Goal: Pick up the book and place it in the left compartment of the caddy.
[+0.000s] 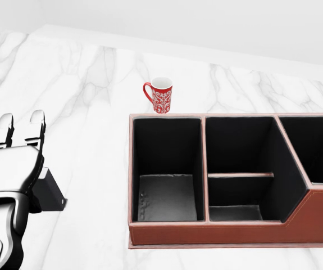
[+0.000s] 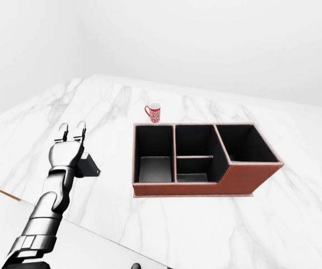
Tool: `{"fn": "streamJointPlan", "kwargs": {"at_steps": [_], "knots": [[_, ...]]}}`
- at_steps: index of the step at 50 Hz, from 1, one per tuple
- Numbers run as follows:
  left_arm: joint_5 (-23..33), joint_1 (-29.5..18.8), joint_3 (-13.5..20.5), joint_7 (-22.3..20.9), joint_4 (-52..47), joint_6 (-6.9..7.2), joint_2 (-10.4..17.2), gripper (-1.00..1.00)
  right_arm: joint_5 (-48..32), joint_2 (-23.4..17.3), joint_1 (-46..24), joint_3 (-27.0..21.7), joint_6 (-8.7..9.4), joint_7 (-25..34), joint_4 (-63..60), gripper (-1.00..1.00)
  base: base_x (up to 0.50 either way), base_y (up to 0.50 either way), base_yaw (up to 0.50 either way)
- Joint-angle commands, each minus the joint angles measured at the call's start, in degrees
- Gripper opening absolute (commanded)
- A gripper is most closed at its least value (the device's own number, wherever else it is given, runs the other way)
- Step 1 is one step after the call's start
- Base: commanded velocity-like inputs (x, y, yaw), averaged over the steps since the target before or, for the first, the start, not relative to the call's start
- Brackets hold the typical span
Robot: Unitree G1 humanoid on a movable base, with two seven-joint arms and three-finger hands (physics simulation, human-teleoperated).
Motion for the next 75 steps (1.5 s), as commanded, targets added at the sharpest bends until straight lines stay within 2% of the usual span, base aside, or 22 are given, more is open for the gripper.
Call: {"fn": "streamJointPlan", "kwargs": {"at_steps": [1, 11, 19, 28, 46, 59, 65, 75], "knots": [[-2.7, -5.3, -0.8, 2.9, 11.1, 0.0, 2.1, 1.0, 0.1, -0.2, -0.1, 0.0, 0.0, -0.2, 0.3, 1.0, 0.0, 0.0, 0.0], [-4.8, -12.9, -2.7, 6.9, 25.6, 0.0, 3.7, 1.0, -0.1, -0.1, 0.0, -0.1, 0.0, 0.0, 0.1, 1.0, 0.0, 0.0, 0.0], [-4.7, -16.7, -4.0, 7.0, 31.8, 0.0, 4.4, 1.0, 0.0, -0.2, 0.1, -0.2, 0.0, -0.1, -0.3, 1.0, 0.0, 0.0, 0.0], [-5.7, -20.5, -5.7, 10.7, 41.9, 0.0, 4.6, 1.0, -0.5, -0.2, -0.1, 0.0, 0.0, 0.1, 0.1, 1.0, 0.0, 0.0, 0.0], [-5.8, -23.0, -8.0, 11.4, 50.5, 0.0, 4.8, 1.0, -0.7, -0.2, -0.2, 0.0, 0.0, 0.1, 0.2, 1.0, 0.0, 0.0, 0.0], [-6.3, -24.5, -8.6, 10.5, 54.1, 0.0, 4.7, 1.0, -0.6, 0.0, 0.0, 0.2, 0.0, 0.3, 0.4, 1.0, 0.0, 0.0, 0.0], [-8.0, -24.1, -7.7, 10.3, 55.3, 0.0, 4.3, 1.0, -0.6, 0.1, 0.1, -0.1, 0.0, 0.2, -0.2, 1.0, 0.0, 0.0, 0.0], [-7.8, -23.9, -8.2, 9.6, 56.2, 0.0, 3.9, 1.0, -0.5, -0.1, 0.0, 0.0, 0.0, 0.0, -0.3, 1.0, 0.0, 0.0, 0.0]]}}
